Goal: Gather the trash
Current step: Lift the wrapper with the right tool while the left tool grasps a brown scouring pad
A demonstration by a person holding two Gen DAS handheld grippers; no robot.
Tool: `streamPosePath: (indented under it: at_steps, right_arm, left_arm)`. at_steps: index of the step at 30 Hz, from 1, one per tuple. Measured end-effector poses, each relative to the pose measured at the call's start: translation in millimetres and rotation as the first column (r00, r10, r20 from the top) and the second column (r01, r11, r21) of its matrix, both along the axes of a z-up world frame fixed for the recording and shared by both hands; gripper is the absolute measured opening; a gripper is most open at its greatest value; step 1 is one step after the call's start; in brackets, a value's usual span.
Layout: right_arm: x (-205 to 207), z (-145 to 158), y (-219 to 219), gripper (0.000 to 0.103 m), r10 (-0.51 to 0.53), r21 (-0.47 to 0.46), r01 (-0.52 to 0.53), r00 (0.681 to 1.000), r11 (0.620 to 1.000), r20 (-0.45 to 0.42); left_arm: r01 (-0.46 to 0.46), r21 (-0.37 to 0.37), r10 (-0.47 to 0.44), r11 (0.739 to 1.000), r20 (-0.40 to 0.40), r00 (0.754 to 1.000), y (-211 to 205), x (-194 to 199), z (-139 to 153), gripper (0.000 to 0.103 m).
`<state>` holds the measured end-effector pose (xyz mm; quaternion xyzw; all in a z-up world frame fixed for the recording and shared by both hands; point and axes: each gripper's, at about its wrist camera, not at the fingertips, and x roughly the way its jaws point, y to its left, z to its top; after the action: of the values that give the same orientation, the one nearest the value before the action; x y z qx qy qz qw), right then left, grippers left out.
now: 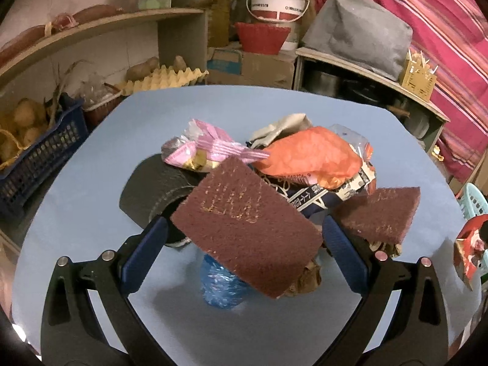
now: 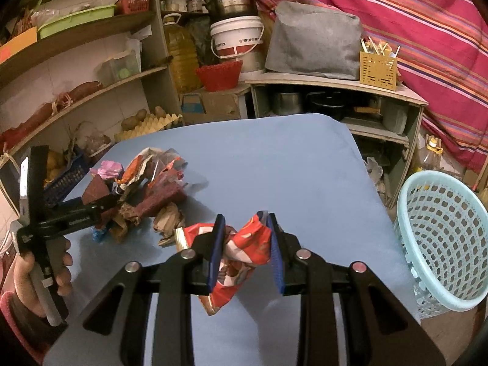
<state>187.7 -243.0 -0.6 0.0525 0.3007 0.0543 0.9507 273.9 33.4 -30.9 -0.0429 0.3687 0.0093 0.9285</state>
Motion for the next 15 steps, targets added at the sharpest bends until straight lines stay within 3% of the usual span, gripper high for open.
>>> streamPosePath:
  at_steps: [9,13,15]
  right_arm:
    - [1.9,-2.5,-2.0,0.028,-0.007,0.005,0.007,1.0,1.0,-0.011]
    - [2.2,-3.3,-2.3,0.028,-0.006,0.005,0.006,1.0,1.0,-0.008]
    - [1.8,-2.7,-2.4,0.028,-0.008,0.005,0.008,1.0,1.0,-0.01]
  left_arm:
    - [-0.01,-0.054,0.008,0.999,-0.035,0.999,7.4,4.8,-6.8,0.098]
    - [0.014,-0.061,-0.016,0.998,-0.034,0.999,6.5,3.3,-7.9,0.082]
    - [0.016,-0.055,-0.017,0.998,-0.028,0.999,6.2,2.0,-7.5,0.081]
